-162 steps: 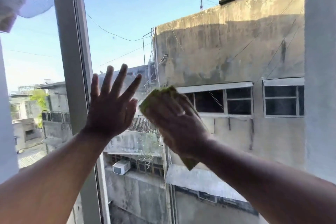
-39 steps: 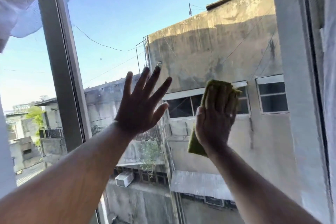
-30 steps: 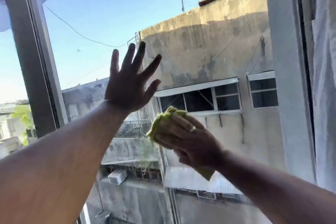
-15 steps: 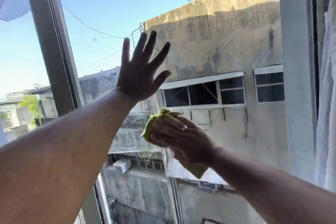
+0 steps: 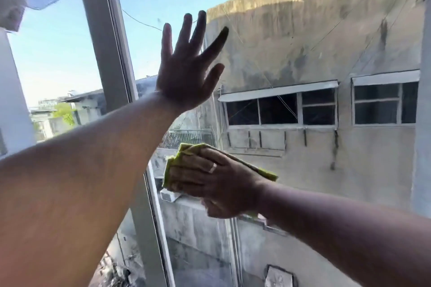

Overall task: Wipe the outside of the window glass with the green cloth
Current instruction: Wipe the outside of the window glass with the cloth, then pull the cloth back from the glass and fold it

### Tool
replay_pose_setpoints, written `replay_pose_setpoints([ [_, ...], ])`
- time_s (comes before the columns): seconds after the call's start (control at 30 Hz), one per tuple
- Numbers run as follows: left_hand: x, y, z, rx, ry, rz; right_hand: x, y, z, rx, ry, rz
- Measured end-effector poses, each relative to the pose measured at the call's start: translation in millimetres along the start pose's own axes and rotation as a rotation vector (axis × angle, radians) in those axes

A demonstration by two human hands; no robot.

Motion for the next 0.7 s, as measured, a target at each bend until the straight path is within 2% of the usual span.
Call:
replay_pose_setpoints([
  [0.07, -6.5, 23.0, 8.8, -0.006, 0.085, -0.006, -6.2, 4.7, 6.4, -0.019, -0.083, 0.004],
  [0.17, -24.7, 89.5, 16.1, -0.028, 0.124, 0.049, -20.0, 13.5, 19.2, -0.182, -0.164, -0.045],
  [0.23, -44.8, 134.7, 17.1, -0.017, 0.106, 0.028, -36.1, 25.0, 26.2, -0.330, -0.197, -0.253],
  [0.3, -63.9, 160.2, 14.6, 0.036, 0.067, -0.047, -53.8, 42.8, 31.7, -0.408, -0.195, -0.504],
  [0.4, -82.1, 167.6, 11.9, 0.096, -0.081, -0.149, -72.1, 63.8, 36.2, -0.333, -0.161, -0.772],
  [0.57, -87.0, 161.6, 18.9, 0.121, -0.162, -0.049, -77.5, 106.4, 30.0, -0.023, -0.261, -0.967],
  [0.7, -98.6, 179.5, 23.0, 0.247, -0.078, -0.071, -64.7, 137.6, 15.5, 0.133, -0.434, -1.093],
])
Point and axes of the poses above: each hand's wrist, its own y-axis away from the middle knuckle, its own z-axis out of the back of the hand, x = y × z, the point moved 8 cm from there along -y, towards the middle knuckle, and after that the axes turned 14 degrees about -z, right-handed, at the moved point
